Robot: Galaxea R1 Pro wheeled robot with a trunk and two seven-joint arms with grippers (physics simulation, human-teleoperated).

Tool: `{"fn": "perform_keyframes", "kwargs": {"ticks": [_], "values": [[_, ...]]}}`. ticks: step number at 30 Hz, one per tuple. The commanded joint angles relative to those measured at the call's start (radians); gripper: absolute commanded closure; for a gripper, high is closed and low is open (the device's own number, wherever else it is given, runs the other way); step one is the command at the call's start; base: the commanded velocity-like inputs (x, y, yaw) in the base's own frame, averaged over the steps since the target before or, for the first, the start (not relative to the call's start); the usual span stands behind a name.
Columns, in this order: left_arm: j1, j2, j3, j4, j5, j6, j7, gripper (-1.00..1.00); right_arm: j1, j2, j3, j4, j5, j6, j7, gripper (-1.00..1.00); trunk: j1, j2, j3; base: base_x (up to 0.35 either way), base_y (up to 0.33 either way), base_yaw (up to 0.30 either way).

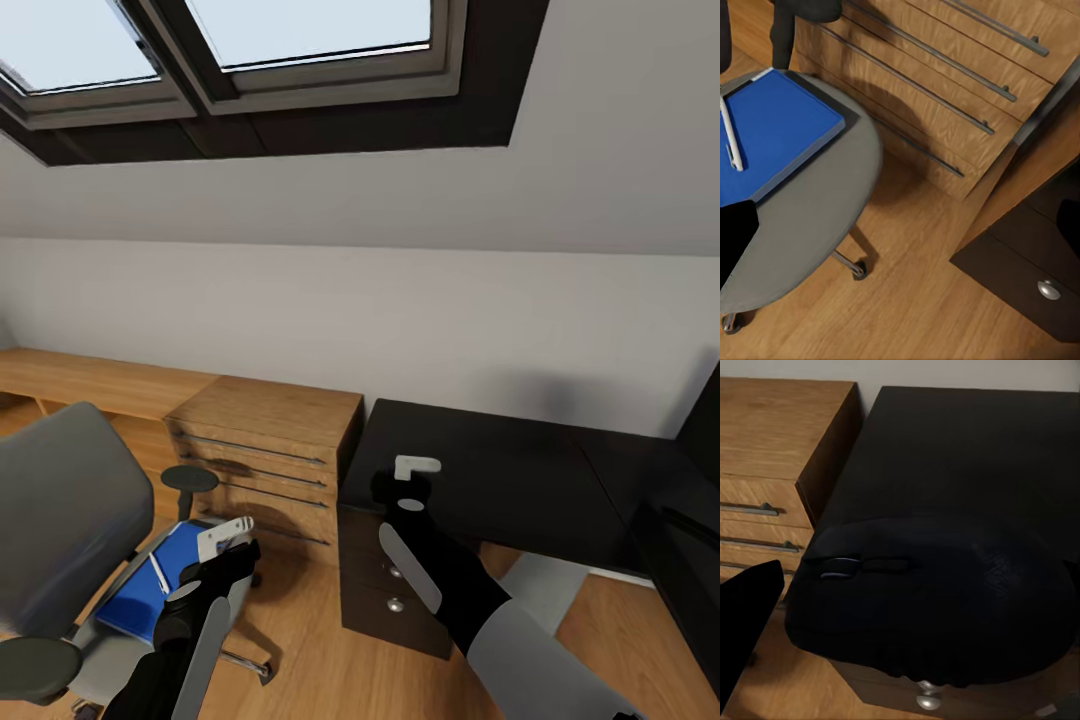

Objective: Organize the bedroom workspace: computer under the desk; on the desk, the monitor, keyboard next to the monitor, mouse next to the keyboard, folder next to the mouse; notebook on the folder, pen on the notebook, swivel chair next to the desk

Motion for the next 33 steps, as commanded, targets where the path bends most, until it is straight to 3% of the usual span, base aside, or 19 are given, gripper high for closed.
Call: {"fn": "perform_keyframes", "kwargs": {"ticks": [1, 8, 13, 15, 16, 20, 23, 29, 30, 31, 33], "values": [[-0.001, 0.000, 0.000, -0.001, 0.010, 0.003, 0.007, -1.00, -0.001, 0.000, 0.003, -0.001, -0.005, 0.005, -0.007, 1.00, 0.000, -0.001, -0.001, 0.011, 0.000, 0.032], [-0.001, 0.000, 0.000, -0.001, 0.010, 0.002, 0.007, -1.00, -0.001, -0.001, 0.002, 0.006, -0.004, 0.006, 0.000, 1.00, 0.000, -0.001, -0.001, 0.021, 0.000, 0.007], [-0.001, 0.000, 0.000, -0.001, 0.010, 0.001, 0.007, -1.00, -0.001, -0.003, 0.004, 0.038, 0.000, -0.007, 0.029, 1.00, 0.000, -0.001, -0.001, 0.274, 0.000, 0.000], [-0.001, 0.000, 0.000, -0.001, 0.010, 0.000, 0.007, -1.00, -0.001, -0.011, 0.004, 0.060, 0.002, -0.025, 0.092, 1.00, 0.000, -0.001, -0.001, 0.312, 0.000, 0.000], [-0.001, 0.000, 0.000, -0.001, 0.010, 0.000, 0.007, -1.00, -0.001, -0.018, 0.002, 0.099, 0.004, -0.036, 0.191, 1.00, 0.000, -0.001, -0.001, 0.318, 0.006, 0.000], [-0.001, 0.000, 0.000, -0.001, 0.010, 0.000, 0.007, -1.00, -0.002, -0.024, -0.003, 0.172, 0.006, -0.044, 0.369, 1.00, 0.000, -0.001, -0.001, 0.319, 0.084, 0.000], [-0.001, 0.000, 0.000, -0.001, 0.010, 0.000, 0.007, -1.00, -0.002, -0.027, -0.004, 0.208, 0.007, -0.060, 0.447, 1.00, 0.000, -0.001, -0.001, 0.316, 0.159, 0.000], [-0.001, 0.000, 0.000, -0.001, 0.010, 0.000, 0.007, -1.00, -0.006, -0.029, -0.006, 0.314, 0.007, -0.130, 0.505, 1.00, 0.000, -0.001, -0.001, 0.305, 0.196, 0.000], [-0.001, 0.000, 0.000, -0.002, 0.010, 0.000, 0.007, -1.00, -0.009, -0.028, -0.005, 0.383, 0.006, -0.163, 0.527, 1.00, 0.000, -0.001, -0.001, 0.300, 0.208, 0.000], [-0.001, 0.000, -0.003, -0.003, 0.010, 0.001, 0.007, -1.00, -0.038, -0.027, -0.005, 0.522, 0.006, -0.223, 0.601, 1.00, 0.000, -0.001, -0.001, 0.161, 0.109, 0.000], [-0.001, -0.002, -0.005, -0.004, 0.010, 0.003, 0.007, -1.00, -0.060, -0.027, -0.005, 0.568, 0.006, -0.240, 0.624, 1.00, 0.000, -0.001, -0.001, 0.085, 0.057, 0.000]]}}
